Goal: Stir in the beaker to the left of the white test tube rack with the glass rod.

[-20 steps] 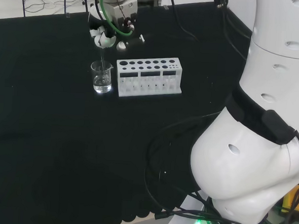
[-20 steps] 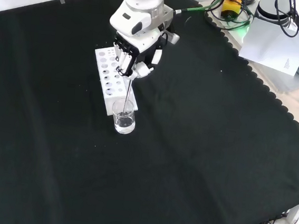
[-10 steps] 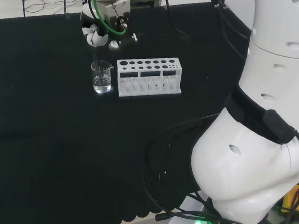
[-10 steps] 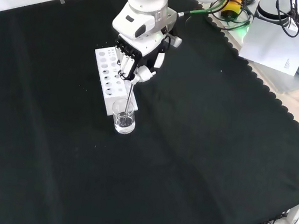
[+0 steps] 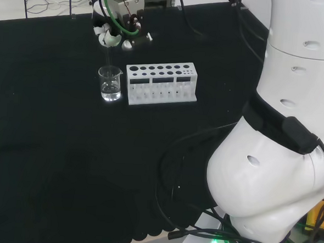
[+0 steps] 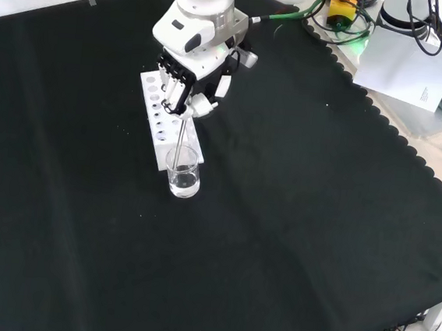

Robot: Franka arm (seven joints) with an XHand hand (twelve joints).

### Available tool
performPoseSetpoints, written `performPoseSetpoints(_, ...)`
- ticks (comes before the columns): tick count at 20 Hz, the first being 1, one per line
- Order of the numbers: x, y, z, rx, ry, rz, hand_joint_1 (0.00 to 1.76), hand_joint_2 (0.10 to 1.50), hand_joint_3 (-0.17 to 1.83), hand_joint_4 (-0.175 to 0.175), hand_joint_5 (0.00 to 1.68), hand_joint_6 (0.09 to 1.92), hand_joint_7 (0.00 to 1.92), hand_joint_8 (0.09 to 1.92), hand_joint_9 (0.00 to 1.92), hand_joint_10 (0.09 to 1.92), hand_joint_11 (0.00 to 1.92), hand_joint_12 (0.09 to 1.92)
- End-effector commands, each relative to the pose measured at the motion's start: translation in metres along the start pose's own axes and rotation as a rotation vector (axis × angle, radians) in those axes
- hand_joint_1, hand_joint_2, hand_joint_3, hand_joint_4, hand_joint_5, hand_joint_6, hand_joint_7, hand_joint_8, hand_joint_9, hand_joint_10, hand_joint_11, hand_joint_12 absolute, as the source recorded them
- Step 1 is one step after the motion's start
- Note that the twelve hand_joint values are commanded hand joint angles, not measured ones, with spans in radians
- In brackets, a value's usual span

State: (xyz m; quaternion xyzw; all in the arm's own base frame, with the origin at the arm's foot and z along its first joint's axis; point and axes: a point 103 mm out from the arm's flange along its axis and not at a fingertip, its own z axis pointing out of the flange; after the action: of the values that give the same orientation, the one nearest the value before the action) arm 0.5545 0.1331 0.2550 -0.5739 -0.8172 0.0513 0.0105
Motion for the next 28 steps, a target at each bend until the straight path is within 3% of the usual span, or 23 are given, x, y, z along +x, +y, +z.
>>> performPoseSetpoints(1,-0.003,-0.011,0.001,0.017,-0.013,0.016,1.29,0.69,0.9,-0.175,0.94,1.11,1.06,1.42,1.45,1.13,1.57,0.92)
performPoseSetpoints(7,0.004,-0.023,0.003,0.005,-0.008,-0.001,1.29,0.69,0.9,-0.175,0.94,1.11,1.07,1.41,1.45,1.13,1.57,0.92)
performPoseSetpoints(10,0.029,-0.028,0.005,0.018,-0.04,-0.015,1.29,0.69,0.9,-0.175,0.94,1.11,1.07,1.41,1.45,1.13,1.57,0.92)
performPoseSetpoints(13,0.038,-0.017,0.006,0.029,-0.016,-0.03,1.29,0.69,0.89,-0.175,0.93,1.11,1.07,1.41,1.45,1.13,1.57,0.92)
performPoseSetpoints(16,0.035,-0.009,0.002,0.017,-0.002,-0.036,1.29,0.69,0.89,-0.175,0.93,1.11,1.07,1.41,1.45,1.13,1.57,0.92)
performPoseSetpoints(17,0.034,-0.007,0.001,0.023,-0.015,-0.01,1.29,0.69,0.89,-0.175,0.93,1.11,1.07,1.41,1.45,1.13,1.57,0.92)
performPoseSetpoints(22,0.01,0.006,-0.004,0.005,-0.026,-0.01,1.29,0.69,0.89,-0.175,0.93,1.11,1.07,1.41,1.45,1.13,1.57,0.92)
performPoseSetpoints(28,-0.02,-0.002,0.001,0.011,-0.026,0.019,1.29,0.69,0.89,-0.175,0.94,1.11,1.07,1.41,1.45,1.13,1.57,0.92)
